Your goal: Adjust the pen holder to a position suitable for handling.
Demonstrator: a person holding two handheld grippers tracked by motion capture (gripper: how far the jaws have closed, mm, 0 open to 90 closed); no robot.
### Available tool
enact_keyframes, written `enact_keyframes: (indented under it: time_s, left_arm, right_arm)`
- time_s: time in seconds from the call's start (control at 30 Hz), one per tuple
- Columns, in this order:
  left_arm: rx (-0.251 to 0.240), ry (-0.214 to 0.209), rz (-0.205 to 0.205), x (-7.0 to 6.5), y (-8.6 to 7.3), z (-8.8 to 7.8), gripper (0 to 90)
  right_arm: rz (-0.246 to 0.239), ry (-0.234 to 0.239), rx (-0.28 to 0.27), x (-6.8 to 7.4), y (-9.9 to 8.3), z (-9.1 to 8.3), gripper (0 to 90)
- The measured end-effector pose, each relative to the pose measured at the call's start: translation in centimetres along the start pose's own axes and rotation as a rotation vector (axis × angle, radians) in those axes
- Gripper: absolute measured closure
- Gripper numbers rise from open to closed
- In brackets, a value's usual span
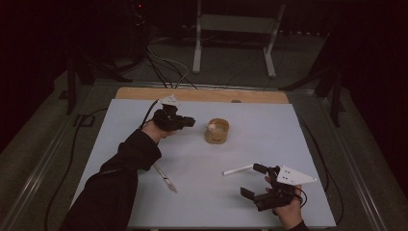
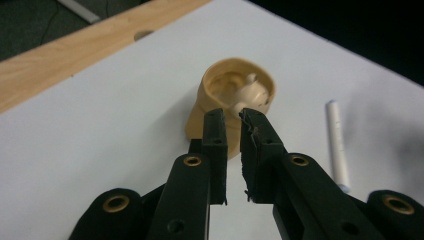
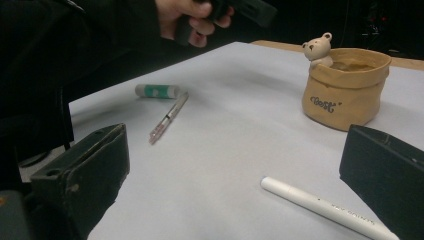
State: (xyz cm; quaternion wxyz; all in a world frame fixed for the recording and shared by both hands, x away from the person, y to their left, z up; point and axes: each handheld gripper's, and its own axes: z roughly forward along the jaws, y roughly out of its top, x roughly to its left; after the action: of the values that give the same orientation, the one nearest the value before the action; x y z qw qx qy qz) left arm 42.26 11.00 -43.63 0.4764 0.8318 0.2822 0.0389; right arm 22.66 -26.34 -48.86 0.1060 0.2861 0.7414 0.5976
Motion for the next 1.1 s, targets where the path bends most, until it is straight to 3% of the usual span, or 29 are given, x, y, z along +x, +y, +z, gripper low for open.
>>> enact_keyframes:
  time_s: [0.07,0.1,0.2,0.27,0.43,0.47,0.5,0.57,0.67,0.87,1.0,1.1]
  left_arm:
    - [-0.015,0.008,-0.006,-0.3,0.0,-0.7,81.9]
    - [-0.02,0.011,-0.003,-0.4,0.0,-1.0,74.4]
    - [-0.031,0.017,-0.011,-0.9,-0.1,-1.7,64.4]
    - [-0.037,0.022,-0.013,-1.3,-0.1,-2.1,62.1]
    - [-0.047,0.025,-0.019,-2.0,-0.3,-2.7,43.2]
    - [-0.052,0.024,-0.026,-2.3,-0.4,-3.0,43.2]
    - [-0.053,0.018,-0.026,-2.5,-0.4,-3.2,34.0]
    - [-0.056,0.014,-0.023,-3.0,-0.5,-3.5,24.7]
    - [-0.079,-0.056,-0.016,-3.5,-1.0,-3.9,4.1]
    - [-0.129,-0.089,0.018,-5.1,-2.4,-4.8,0.3]
    - [-0.178,-0.085,0.026,-5.9,-3.2,-5.5,0.3]
    - [-0.173,-0.07,0.044,-6.5,-3.8,-6.2,0.3]
  right_arm:
    - [0.0,-0.001,0.0,0.0,0.0,0.0,0.0]
    - [0.003,-0.002,0.004,0.0,0.0,0.0,0.0]
    - [0.0,-0.003,0.007,0.0,-0.1,0.1,0.0]
    - [0.0,-0.002,0.007,0.0,-0.1,0.1,0.0]
    - [-0.001,-0.004,0.007,0.0,-0.1,0.1,0.0]
    - [-0.001,-0.004,0.009,0.0,-0.1,0.1,0.0]
    - [0.0,-0.003,0.009,0.0,-0.1,0.1,0.0]
    - [0.0,-0.003,0.011,0.0,-0.1,0.2,0.0]
    - [0.003,-0.003,0.016,0.1,-0.1,0.2,0.0]
    - [-0.001,-0.005,0.023,0.2,-0.1,0.4,0.0]
    - [0.001,-0.003,0.029,0.4,0.0,0.6,0.0]
    - [0.006,0.003,0.035,0.6,0.2,0.8,0.0]
